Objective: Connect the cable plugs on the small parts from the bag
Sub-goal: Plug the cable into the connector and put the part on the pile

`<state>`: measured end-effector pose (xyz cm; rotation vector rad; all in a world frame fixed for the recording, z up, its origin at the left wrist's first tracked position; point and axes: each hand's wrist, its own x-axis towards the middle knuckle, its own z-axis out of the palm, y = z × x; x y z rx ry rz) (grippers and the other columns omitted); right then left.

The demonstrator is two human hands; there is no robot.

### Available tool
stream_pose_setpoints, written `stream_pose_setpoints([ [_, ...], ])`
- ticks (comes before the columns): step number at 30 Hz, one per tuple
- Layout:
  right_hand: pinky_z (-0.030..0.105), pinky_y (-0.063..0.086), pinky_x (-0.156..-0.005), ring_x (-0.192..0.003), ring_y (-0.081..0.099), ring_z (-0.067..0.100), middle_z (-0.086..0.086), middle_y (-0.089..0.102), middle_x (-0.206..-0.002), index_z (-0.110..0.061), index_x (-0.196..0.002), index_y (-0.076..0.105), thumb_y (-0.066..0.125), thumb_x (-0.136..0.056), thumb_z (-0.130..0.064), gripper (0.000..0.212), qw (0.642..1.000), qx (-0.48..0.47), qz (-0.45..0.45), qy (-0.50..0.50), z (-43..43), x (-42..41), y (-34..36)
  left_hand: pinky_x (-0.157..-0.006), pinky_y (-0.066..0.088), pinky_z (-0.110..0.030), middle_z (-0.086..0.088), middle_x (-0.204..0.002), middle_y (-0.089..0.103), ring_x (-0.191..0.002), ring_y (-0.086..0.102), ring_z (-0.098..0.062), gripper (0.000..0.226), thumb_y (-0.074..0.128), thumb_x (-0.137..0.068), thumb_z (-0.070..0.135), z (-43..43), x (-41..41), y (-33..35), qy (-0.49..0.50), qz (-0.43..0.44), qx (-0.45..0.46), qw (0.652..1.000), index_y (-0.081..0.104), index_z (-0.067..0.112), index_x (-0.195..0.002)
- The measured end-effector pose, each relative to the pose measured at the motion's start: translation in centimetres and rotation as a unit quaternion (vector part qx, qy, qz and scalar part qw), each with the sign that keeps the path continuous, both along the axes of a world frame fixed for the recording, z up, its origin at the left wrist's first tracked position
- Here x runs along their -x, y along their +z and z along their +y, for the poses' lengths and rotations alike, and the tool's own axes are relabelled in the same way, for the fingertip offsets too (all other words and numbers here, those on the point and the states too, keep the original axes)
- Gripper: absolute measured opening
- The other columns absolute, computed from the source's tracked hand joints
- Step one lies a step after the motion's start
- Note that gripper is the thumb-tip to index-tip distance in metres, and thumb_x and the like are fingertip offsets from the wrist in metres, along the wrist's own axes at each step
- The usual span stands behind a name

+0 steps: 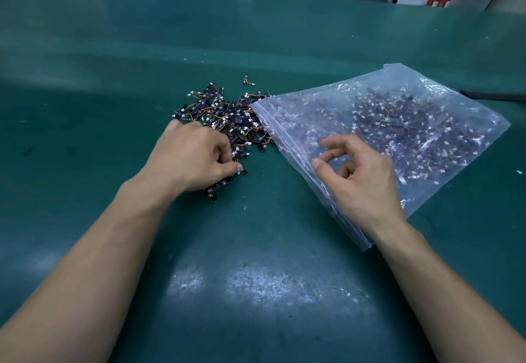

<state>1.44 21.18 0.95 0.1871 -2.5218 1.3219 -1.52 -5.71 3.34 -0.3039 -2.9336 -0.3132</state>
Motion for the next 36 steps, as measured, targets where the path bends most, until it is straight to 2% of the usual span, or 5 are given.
stream_pose_setpoints([
  [16, 0.013, 0.039, -0.057, -0.050, 0.051, 0.009, -0.023, 0.068, -0.089, -0.029, -0.104, 0.068, 0.073, -0.089, -0.027, 0.016, 0.999, 0.018, 0.011, 0.030, -0.3, -0.3, -0.1, -0.076, 0.035, -0.034, 0.012, -0.075, 0.062, -0.077, 0.050, -0.016, 0.016, 0.069, -0.092, 0.040, 0.7, -0.6, 0.4, -0.027, 0.137, -0.101, 0.985, 0.072, 0.028, -0.082],
  [22, 0.013, 0.041, -0.057, -0.050, 0.051, 0.010, -0.022, 0.068, -0.086, -0.029, -0.101, 0.069, 0.071, -0.087, -0.032, 0.014, 0.998, 0.011, 0.021, 0.053, -0.5, -0.3, -0.2, -0.059, 0.040, -0.027, 0.021, -0.068, 0.064, -0.058, 0.050, 0.000, 0.015, 0.063, -0.093, 0.038, 1.6, -0.9, 0.3, -0.032, 0.142, -0.235, 0.961, 0.069, 0.028, -0.084],
  [26, 0.013, 0.039, -0.056, -0.049, 0.050, 0.013, -0.022, 0.068, -0.087, -0.028, -0.103, 0.071, 0.073, -0.089, -0.025, 0.015, 0.997, 0.003, 0.030, 0.066, -0.5, -0.3, -0.2, -0.051, 0.033, -0.011, 0.022, -0.069, 0.067, -0.050, 0.046, -0.004, 0.013, 0.067, -0.095, 0.025, 3.3, -1.5, 0.0, -0.065, 0.115, -0.364, 0.922, 0.068, 0.027, -0.081],
  [31, 0.014, 0.037, -0.053, -0.047, 0.045, 0.009, -0.021, 0.070, -0.090, -0.033, -0.106, 0.070, 0.072, -0.084, -0.033, 0.022, 0.994, 0.050, 0.010, 0.095, -0.9, -0.4, 0.0, -0.068, 0.049, -0.035, 0.004, -0.081, 0.071, -0.074, 0.062, -0.028, 0.012, 0.064, -0.096, 0.017, 5.0, -1.9, -0.7, -0.131, 0.039, -0.453, 0.881, 0.069, 0.018, -0.086],
  [36, 0.022, 0.039, -0.054, -0.053, 0.046, 0.011, -0.014, 0.071, -0.077, -0.032, -0.093, 0.073, 0.076, -0.089, -0.022, 0.011, 0.988, 0.098, -0.015, 0.121, -1.3, -0.3, -0.2, -0.077, 0.047, -0.017, 0.008, -0.080, 0.071, -0.078, 0.064, -0.006, 0.013, 0.060, -0.098, 0.008, 5.8, -2.1, -1.0, -0.165, -0.019, -0.517, 0.840, 0.067, 0.014, -0.089],
])
